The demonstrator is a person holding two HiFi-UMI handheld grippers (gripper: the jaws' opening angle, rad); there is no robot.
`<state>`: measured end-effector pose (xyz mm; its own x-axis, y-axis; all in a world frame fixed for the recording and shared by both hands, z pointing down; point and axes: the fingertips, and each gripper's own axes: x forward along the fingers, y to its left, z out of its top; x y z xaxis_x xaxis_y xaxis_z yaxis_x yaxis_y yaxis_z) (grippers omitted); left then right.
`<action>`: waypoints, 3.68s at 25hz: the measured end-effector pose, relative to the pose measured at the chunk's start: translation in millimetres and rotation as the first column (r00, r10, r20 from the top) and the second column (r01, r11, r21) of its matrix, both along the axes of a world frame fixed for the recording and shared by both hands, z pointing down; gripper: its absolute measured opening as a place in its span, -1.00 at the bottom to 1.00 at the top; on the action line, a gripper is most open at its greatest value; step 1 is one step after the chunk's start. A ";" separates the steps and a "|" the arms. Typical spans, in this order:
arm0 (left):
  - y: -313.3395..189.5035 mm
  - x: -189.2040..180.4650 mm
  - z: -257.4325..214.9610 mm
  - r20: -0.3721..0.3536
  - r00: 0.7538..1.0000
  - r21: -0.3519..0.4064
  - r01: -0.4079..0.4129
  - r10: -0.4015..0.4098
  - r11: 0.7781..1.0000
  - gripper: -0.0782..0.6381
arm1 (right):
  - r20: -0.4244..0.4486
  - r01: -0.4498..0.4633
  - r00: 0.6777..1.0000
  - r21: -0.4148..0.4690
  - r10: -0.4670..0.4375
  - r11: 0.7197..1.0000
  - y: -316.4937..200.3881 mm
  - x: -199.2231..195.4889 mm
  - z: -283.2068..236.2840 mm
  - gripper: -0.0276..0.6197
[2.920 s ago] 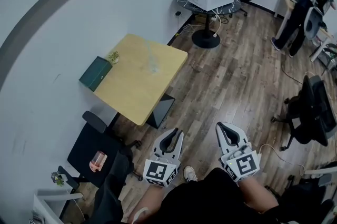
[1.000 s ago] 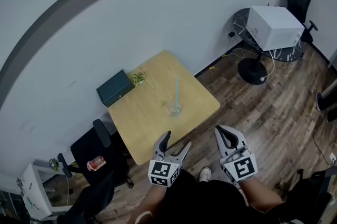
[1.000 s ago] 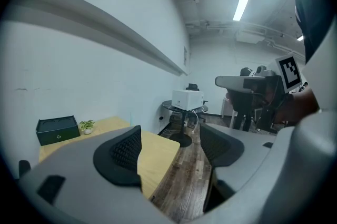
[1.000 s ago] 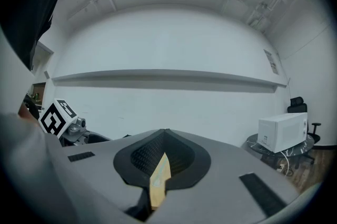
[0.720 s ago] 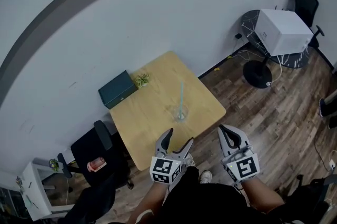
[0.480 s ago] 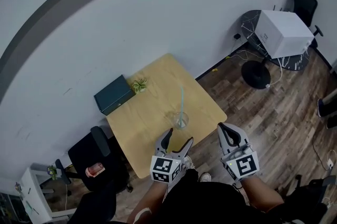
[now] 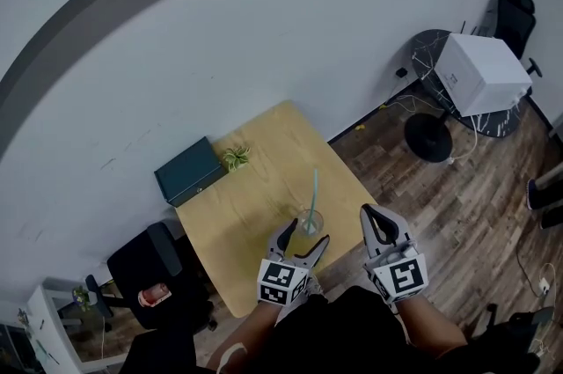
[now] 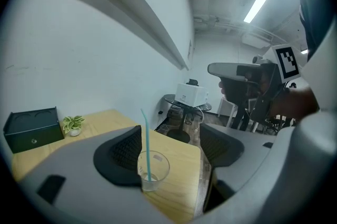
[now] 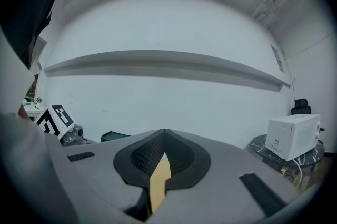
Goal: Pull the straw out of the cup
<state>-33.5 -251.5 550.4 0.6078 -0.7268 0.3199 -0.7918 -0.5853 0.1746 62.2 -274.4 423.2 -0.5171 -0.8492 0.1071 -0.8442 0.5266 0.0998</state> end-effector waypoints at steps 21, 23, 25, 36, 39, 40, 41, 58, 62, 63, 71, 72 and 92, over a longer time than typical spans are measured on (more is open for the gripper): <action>-73.5 10.1 48.1 0.092 0.994 -0.086 0.074 -0.066 0.994 0.07 | 0.039 0.073 0.997 -0.100 -0.069 0.992 -51.3 28.7 42.9 -0.86; -76.4 12.6 51.3 0.112 0.991 -0.088 0.084 -0.074 0.993 0.04 | 0.038 0.092 0.995 -0.112 -0.088 0.989 -51.6 31.4 46.0 -0.86; -79.9 13.9 53.8 0.123 0.989 -0.091 0.097 -0.085 0.991 0.00 | 0.035 0.099 0.995 -0.118 -0.096 0.988 -54.2 35.6 47.7 -0.86; -93.0 16.4 67.2 0.176 0.978 -0.098 0.132 -0.113 0.986 -0.26 | 0.037 0.065 0.997 -0.132 -0.061 0.989 -77.7 62.6 55.6 -0.86; -91.8 16.2 69.0 0.193 0.976 -0.101 0.126 -0.105 0.987 -0.31 | 0.040 0.044 0.998 -0.129 -0.039 0.991 -83.8 69.4 53.5 -0.86; -91.8 16.2 68.9 0.200 0.974 -0.100 0.126 -0.105 0.987 -0.33 | 0.041 0.037 0.999 -0.126 -0.032 0.991 -86.3 72.6 52.1 -0.86; -92.0 16.2 69.0 0.208 0.972 -0.099 0.128 -0.105 0.987 -0.37 | 0.041 0.031 0.999 -0.121 -0.026 0.992 -89.0 75.7 50.7 -0.86; -85.7 -0.7 55.7 0.214 0.968 -0.067 0.148 -0.131 0.987 -0.64 | 0.037 0.062 0.998 -0.105 -0.059 0.992 -93.9 58.6 44.7 -0.86; -85.6 -9.3 33.5 0.195 0.967 -0.030 0.172 -0.163 0.985 -0.64 | 0.041 0.082 0.996 -0.094 -0.078 0.992 -94.5 49.4 40.3 -0.86; -85.9 -12.1 27.3 0.187 0.967 -0.020 0.181 -0.175 0.983 -0.64 | 0.042 0.087 0.996 -0.091 -0.083 0.992 -94.9 46.5 38.9 -0.86; -96.4 -21.8 -56.9 0.083 0.969 0.126 0.221 -0.233 0.967 -0.64 | 0.053 0.129 0.991 -0.063 -0.126 0.990 -100.9 23.1 23.5 -0.86; -97.6 -23.2 -68.0 0.071 0.969 0.146 0.227 -0.239 0.963 -0.64 | 0.054 0.133 0.990 -0.060 -0.130 0.989 -101.7 20.4 21.2 -0.86; -100.8 -54.0 -209.5 -0.072 0.933 0.429 0.348 -0.353 0.834 -0.64 | 0.132 0.317 0.932 0.152 -0.337 0.936 -124.3 -44.8 -77.0 -0.86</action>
<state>-87.5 -352.3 341.0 0.2844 -0.9564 -0.0671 -0.9586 -0.2825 -0.0368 17.3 -398.7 346.2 -0.7701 -0.6311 -0.0929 -0.6372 0.7678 0.0665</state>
